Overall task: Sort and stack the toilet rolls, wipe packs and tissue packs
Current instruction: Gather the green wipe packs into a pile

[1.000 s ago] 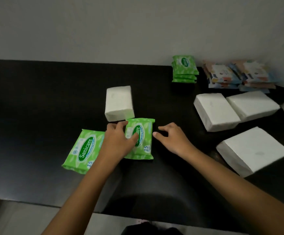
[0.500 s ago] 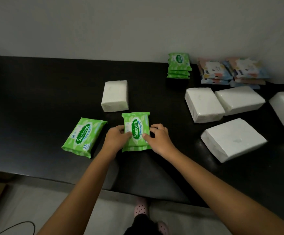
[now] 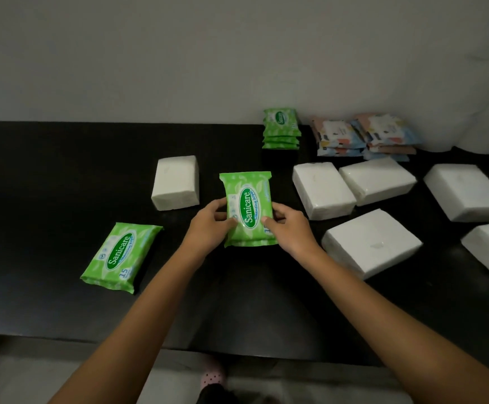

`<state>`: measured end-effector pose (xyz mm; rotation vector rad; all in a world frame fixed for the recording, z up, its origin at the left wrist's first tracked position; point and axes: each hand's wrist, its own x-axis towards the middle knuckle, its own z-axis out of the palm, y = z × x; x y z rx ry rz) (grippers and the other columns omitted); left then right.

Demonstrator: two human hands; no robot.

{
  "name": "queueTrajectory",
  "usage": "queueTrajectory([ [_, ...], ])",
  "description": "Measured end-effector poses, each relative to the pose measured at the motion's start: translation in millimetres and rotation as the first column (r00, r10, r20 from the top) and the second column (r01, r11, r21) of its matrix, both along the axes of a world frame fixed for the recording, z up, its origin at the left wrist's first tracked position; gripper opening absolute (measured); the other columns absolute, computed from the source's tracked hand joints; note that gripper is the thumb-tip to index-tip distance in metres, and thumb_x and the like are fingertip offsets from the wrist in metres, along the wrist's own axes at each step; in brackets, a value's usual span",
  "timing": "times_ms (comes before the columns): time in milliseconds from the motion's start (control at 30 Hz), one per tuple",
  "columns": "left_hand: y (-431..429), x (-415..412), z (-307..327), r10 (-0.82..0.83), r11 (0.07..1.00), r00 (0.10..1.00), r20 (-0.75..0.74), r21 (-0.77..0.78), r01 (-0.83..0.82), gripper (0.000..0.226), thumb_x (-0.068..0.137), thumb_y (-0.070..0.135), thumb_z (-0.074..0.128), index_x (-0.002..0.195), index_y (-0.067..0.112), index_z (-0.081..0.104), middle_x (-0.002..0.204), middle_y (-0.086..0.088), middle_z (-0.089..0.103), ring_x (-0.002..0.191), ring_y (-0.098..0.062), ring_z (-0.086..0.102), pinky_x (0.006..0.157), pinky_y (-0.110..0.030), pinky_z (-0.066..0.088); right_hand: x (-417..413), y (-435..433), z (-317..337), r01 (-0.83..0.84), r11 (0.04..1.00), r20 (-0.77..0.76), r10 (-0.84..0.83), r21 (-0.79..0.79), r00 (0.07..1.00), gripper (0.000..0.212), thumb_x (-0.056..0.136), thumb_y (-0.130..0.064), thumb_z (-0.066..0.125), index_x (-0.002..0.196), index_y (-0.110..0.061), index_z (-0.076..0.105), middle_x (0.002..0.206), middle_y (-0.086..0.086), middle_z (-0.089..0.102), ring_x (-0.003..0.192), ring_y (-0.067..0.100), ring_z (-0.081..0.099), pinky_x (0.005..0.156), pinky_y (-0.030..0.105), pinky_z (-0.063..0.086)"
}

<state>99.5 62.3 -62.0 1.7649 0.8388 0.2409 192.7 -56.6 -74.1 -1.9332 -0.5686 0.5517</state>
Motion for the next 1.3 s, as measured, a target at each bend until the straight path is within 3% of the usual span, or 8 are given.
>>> queueTrajectory([
  [133,26.3,23.1,24.1,-0.049,0.998,0.999,0.021,0.037,0.049,0.05,0.089,0.009,0.057,0.137,0.015,0.043,0.11,-0.007,0.059,0.095,-0.018,0.058,0.084,-0.035,0.051,24.4,21.5,26.4,0.019,0.999,0.005,-0.019,0.038,1.0,0.04,0.088,-0.011,0.06,0.128,-0.009,0.055,0.1,0.0,0.065,0.081,0.008,0.059,0.073,0.016,0.047],
  [300,70.4,59.5,54.2,-0.107,0.993,0.993,0.054,0.057,0.104,0.047,0.089,0.008,0.058,0.134,0.009,0.045,0.096,-0.003,0.061,0.084,-0.016,0.06,0.077,-0.032,0.052,61.8,62.5,54.2,0.092,0.993,-0.025,-0.091,0.071,0.996,0.047,0.085,-0.014,0.065,0.13,-0.004,0.052,0.126,0.016,0.059,0.112,0.027,0.06,0.096,0.034,0.047],
  [500,126.9,107.4,58.4,-0.158,0.986,0.986,0.043,-0.044,0.16,0.043,0.09,0.004,0.055,0.132,0.001,0.046,0.101,-0.013,0.06,0.075,-0.016,0.06,0.058,-0.019,0.052,99.1,113.0,56.6,0.187,0.979,-0.152,-0.174,0.077,0.973,0.049,0.086,-0.013,0.064,0.132,-0.002,0.049,0.135,0.015,0.053,0.123,0.025,0.052,0.091,0.024,0.039],
  [700,178.4,156.3,32.4,-0.181,0.976,0.983,-0.022,-0.131,0.177,0.035,0.09,-0.001,0.053,0.125,0.0,0.052,0.109,-0.018,0.063,0.085,-0.023,0.061,0.072,-0.028,0.052,132.0,165.3,31.0,0.302,0.951,-0.241,-0.28,0.062,0.929,0.044,0.088,-0.006,0.06,0.13,0.002,0.05,0.131,0.018,0.056,0.102,0.022,0.06,0.083,0.025,0.043],
  [900,208.4,200.5,-3.4,-0.151,0.979,0.986,-0.069,-0.152,0.139,0.042,0.089,0.002,0.056,0.131,0.001,0.048,0.123,-0.022,0.06,0.105,-0.032,0.062,0.087,-0.041,0.051,167.0,200.1,3.7,0.373,0.927,-0.225,-0.355,0.042,0.907,0.039,0.087,0.004,0.056,0.126,0.008,0.052,0.125,0.02,0.058,0.114,0.03,0.057,0.091,0.03,0.045],
  [1000,215.2,213.8,-22.2,-0.133,0.983,0.986,-0.102,-0.138,0.118,0.042,0.089,0.007,0.058,0.129,0.001,0.05,0.121,-0.021,0.062,0.106,-0.032,0.062,0.095,-0.042,0.05,173.2,208.1,-4.9,0.282,0.96,-0.197,-0.276,-0.001,0.941,0.04,0.086,0.003,0.057,0.126,0.004,0.053,0.122,0.016,0.06,0.108,0.023,0.057,0.088,0.026,0.044],
  [1167,215.6,219.5,-26.6,-0.165,0.964,0.977,-0.133,0.185,0.188,0.038,0.092,0.018,0.053,0.129,0.005,0.053,0.126,-0.014,0.061,0.114,-0.026,0.058,0.096,-0.029,0.043,171.5,215.4,-21.3,0.16,0.982,-0.041,-0.165,-0.097,0.985,0.051,0.083,0.003,0.061,0.132,0.001,0.048,0.13,0.019,0.055,0.117,0.027,0.055,0.082,0.011,0.038],
  [1300,213.9,223.1,-30.4,-0.168,0.95,0.977,-0.13,0.243,0.196,0.04,0.092,0.019,0.054,0.129,0.005,0.051,0.123,-0.015,0.061,0.109,-0.025,0.06,0.085,-0.025,0.045,162.8,217.6,-30.7,0.145,0.971,0.155,-0.116,-0.19,0.981,0.051,0.09,-0.004,0.055,0.139,-0.003,0.04,0.142,0.017,0.038,0.132,0.027,0.04,0.105,0.018,0.029],
])
